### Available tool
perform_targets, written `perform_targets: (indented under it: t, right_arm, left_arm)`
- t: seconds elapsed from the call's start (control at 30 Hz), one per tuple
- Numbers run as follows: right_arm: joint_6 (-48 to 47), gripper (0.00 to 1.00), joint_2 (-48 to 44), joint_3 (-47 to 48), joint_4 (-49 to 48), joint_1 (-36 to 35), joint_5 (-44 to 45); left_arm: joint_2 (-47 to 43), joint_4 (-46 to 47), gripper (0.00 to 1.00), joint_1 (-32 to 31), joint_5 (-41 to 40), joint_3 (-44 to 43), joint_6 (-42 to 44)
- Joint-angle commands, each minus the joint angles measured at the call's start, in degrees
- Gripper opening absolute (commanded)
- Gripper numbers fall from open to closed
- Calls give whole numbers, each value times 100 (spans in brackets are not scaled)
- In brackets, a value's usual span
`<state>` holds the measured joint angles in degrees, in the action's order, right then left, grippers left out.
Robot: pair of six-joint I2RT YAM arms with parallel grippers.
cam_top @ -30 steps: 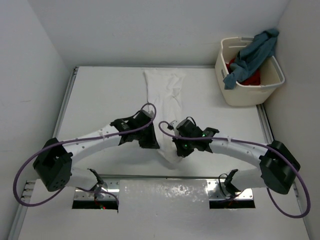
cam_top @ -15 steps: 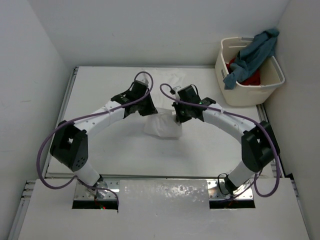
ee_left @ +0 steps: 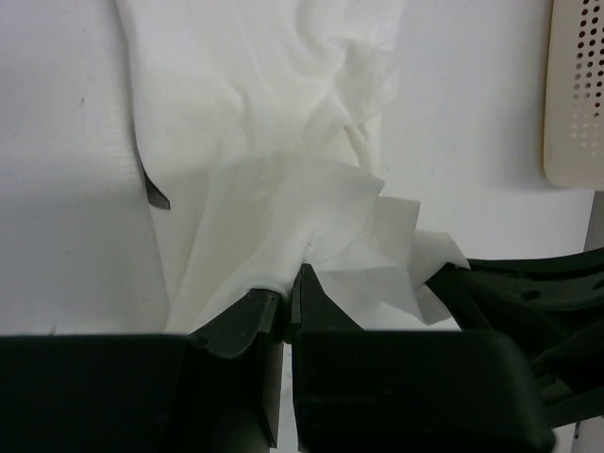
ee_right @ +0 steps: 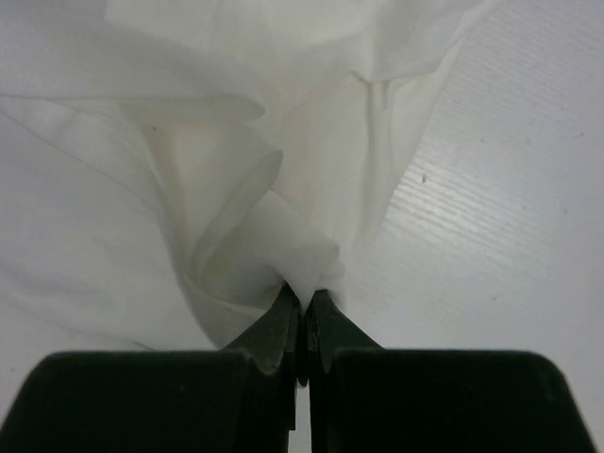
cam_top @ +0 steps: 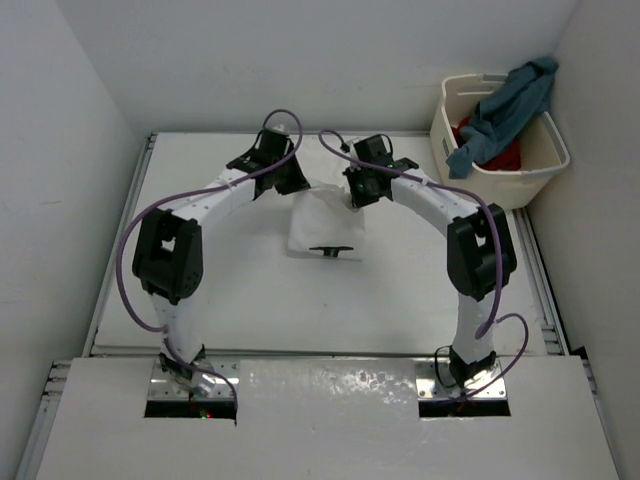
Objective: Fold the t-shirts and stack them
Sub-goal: Fold the folded rectangular tshirt in 1/3 of the way
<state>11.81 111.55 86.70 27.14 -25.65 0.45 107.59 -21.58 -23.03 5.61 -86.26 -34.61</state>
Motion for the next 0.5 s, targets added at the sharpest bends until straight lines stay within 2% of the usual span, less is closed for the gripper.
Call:
perform_targets:
  t: [0.0,0.1,0.3,0.47]
  right_arm:
    - [-144,0,304,567,72,130,34]
    - [-179,0,682,945,81,236,-18]
    - [-197,1,1307,1700,196,368,-203]
    - [-162,4,1738,1930,12,403,-282]
  left_arm:
    - [270,216,0,114,107,-488,279]
    - [561,111,0,175,125,-804,297]
    - [886,128,0,290,230,-910,288]
    - [1220,180,0,343,239,-1112,306]
